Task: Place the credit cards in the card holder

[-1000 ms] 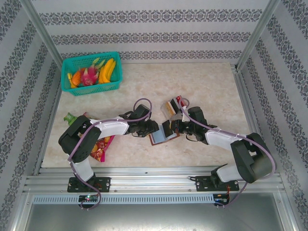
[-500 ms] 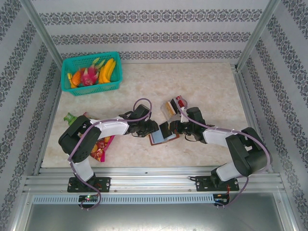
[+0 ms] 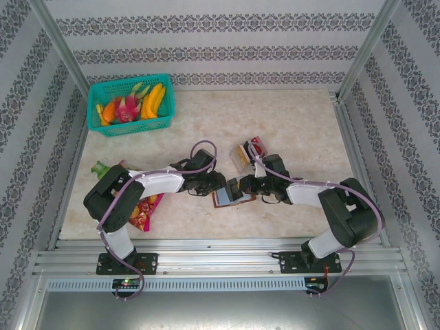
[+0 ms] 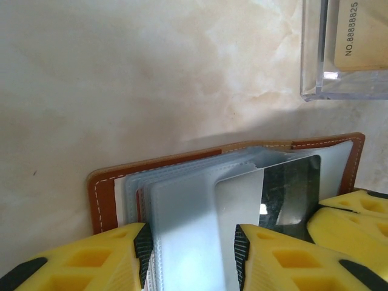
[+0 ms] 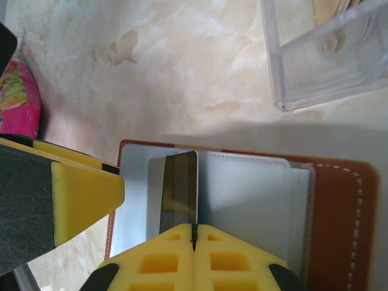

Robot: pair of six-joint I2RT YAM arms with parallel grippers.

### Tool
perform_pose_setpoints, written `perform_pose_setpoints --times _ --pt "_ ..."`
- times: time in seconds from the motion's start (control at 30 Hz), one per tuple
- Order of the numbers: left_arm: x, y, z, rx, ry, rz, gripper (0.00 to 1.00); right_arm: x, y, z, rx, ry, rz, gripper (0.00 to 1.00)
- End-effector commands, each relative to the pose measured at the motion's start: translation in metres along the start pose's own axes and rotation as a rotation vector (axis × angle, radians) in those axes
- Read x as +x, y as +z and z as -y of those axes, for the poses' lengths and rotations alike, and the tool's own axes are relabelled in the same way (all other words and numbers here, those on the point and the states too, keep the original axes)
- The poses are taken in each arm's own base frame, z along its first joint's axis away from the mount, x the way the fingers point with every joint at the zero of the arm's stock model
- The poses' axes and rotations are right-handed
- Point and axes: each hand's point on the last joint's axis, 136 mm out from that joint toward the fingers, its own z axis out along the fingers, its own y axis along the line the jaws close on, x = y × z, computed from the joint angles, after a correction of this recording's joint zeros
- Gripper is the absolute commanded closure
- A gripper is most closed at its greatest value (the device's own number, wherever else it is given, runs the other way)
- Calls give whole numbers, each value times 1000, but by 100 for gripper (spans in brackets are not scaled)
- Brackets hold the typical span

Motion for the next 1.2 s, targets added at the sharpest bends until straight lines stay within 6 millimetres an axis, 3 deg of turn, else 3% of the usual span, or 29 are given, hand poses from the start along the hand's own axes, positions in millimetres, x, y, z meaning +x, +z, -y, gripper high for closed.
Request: perform_pose_setpoints --times 0.0,0.33,0.57,0.8,1.0,1.17 --pt "14 5 -21 -86 -14 -34 55 5 4 -6 -9 12 -11 97" --pt "14 6 -21 -73 -34 -29 55 7 13 -4 101 138 75 100" --pt "14 1 -23 -71 -42 -10 56 6 5 -3 161 193 155 99" --pt "14 -1 -23 -70 -38 -7 57 -1 -6 -23 156 132 106 95" --pt "14 -2 -22 -59 -41 -4 56 13 3 -26 135 174 48 92" --pt "15 -1 -21 -49 -46 -5 56 19 11 -28 121 195 23 83"
